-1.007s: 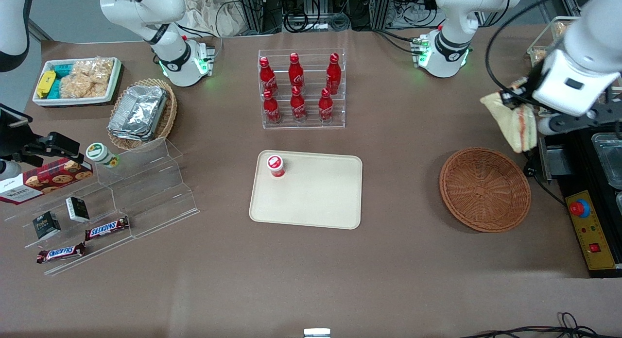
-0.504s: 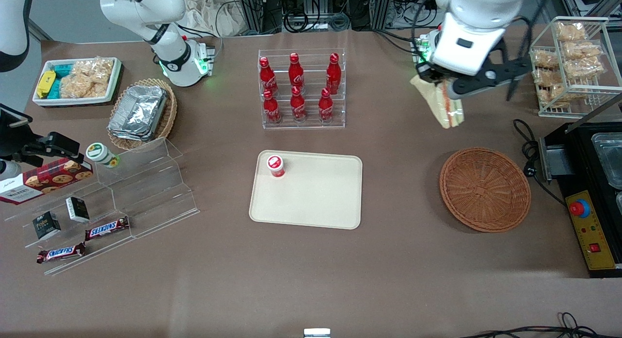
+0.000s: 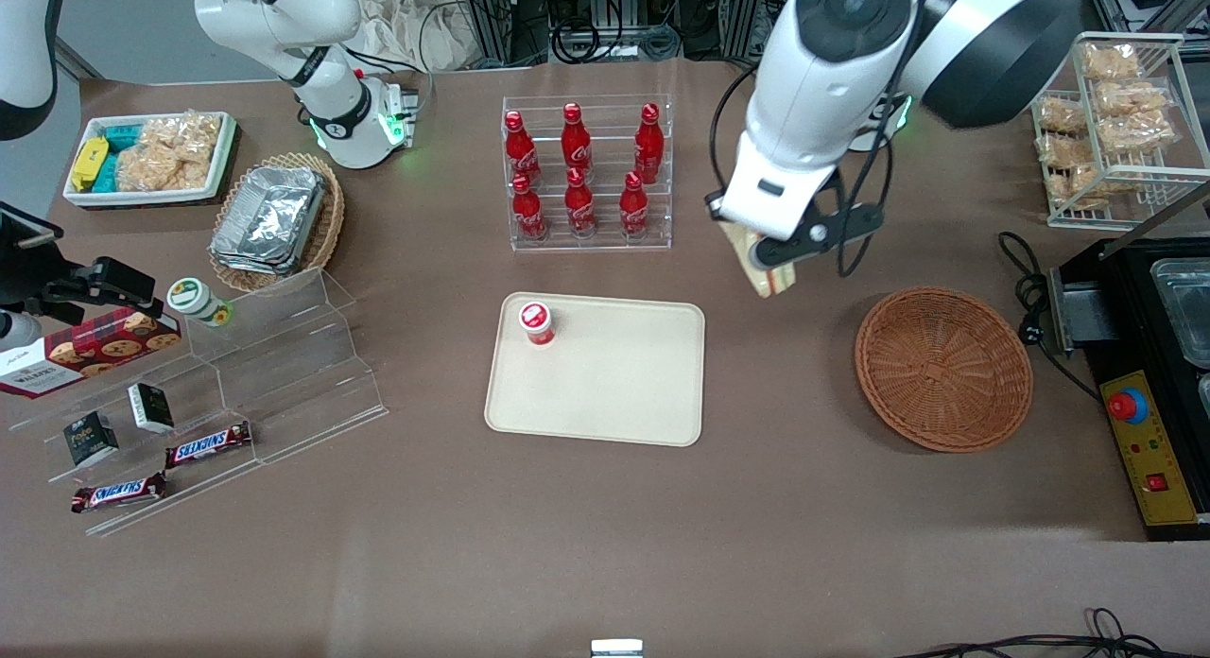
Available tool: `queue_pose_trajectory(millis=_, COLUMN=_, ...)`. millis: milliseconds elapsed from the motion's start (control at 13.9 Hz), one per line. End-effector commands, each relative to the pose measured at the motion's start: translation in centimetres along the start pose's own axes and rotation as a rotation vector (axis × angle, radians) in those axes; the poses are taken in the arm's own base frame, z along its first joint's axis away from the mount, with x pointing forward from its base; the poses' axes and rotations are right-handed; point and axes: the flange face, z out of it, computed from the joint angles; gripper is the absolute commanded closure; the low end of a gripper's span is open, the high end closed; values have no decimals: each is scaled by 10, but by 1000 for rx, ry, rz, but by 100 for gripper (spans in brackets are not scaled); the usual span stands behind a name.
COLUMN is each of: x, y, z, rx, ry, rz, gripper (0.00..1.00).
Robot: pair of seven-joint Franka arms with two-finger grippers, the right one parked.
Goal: Place sandwich from basket to tray
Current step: 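Carry the sandwich over the cream tray with the left gripper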
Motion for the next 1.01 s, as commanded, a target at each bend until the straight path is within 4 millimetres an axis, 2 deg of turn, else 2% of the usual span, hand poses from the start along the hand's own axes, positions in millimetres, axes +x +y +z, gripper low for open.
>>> queue_pose_trajectory(millis=0, x=-2, y=29, z=35, rx=-22, ry=22, rz=-44, gripper=89)
queue_pose_trajectory(millis=144, x=5, y=46, z=67, rx=-19, ry=21, rz=-34, gripper=89)
queue_pose_trajectory(millis=288, x=18, y=64, z=109, rx=1, ry=18, rz=-45, gripper=89)
queue_pose_trajectory(millis=432, x=30, y=76, z=154, rx=29, ry=14, rz=-52, gripper=88)
queue_pose_trajectory(millis=647, x=52, y=89, z=206, rx=2, ry=1, rz=-54, gripper=88)
queue_pose_trajectory(millis=935, x=70, y=100, z=258, rx=-21, ry=8, rz=-64, gripper=88)
